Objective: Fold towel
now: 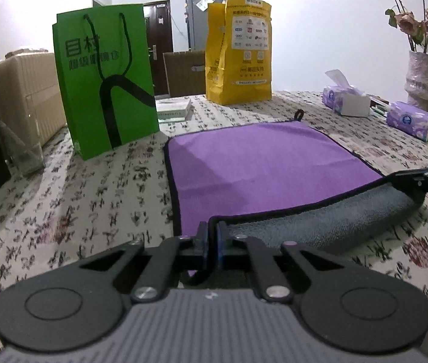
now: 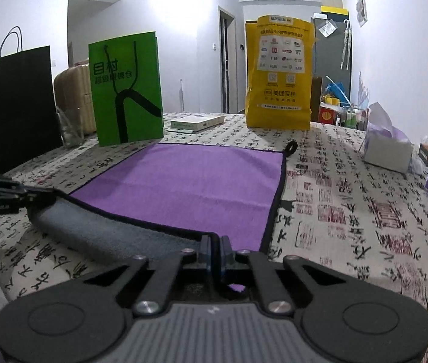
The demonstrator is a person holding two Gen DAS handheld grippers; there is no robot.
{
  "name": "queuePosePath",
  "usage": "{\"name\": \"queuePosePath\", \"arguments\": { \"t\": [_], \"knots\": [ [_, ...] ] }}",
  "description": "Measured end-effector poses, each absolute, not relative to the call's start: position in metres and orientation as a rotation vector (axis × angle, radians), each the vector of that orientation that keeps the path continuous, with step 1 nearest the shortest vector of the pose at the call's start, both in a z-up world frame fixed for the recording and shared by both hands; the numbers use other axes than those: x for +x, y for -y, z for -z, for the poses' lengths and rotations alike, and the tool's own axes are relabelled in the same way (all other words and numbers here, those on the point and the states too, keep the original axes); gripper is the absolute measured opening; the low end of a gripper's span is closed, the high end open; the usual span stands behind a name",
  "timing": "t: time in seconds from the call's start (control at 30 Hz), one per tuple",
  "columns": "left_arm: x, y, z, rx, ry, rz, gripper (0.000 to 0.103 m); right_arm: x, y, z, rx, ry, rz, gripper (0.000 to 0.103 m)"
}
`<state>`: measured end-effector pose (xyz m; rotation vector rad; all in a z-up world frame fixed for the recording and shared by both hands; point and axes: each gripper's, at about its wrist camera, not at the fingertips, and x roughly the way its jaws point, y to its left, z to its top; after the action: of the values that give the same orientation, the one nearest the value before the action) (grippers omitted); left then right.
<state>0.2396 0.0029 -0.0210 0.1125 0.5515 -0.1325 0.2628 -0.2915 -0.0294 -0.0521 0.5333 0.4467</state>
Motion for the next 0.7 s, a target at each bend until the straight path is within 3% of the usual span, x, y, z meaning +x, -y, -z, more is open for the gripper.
{"name": "queuePosePath", "arguments": {
  "t": [0.7],
  "knots": [
    [0.342,-0.008,0.001,0.145,-0.517,0.114,0.006,0.363,0.279,0.011,-0.131,-0.501,-0.447,0.005]
  ]
}}
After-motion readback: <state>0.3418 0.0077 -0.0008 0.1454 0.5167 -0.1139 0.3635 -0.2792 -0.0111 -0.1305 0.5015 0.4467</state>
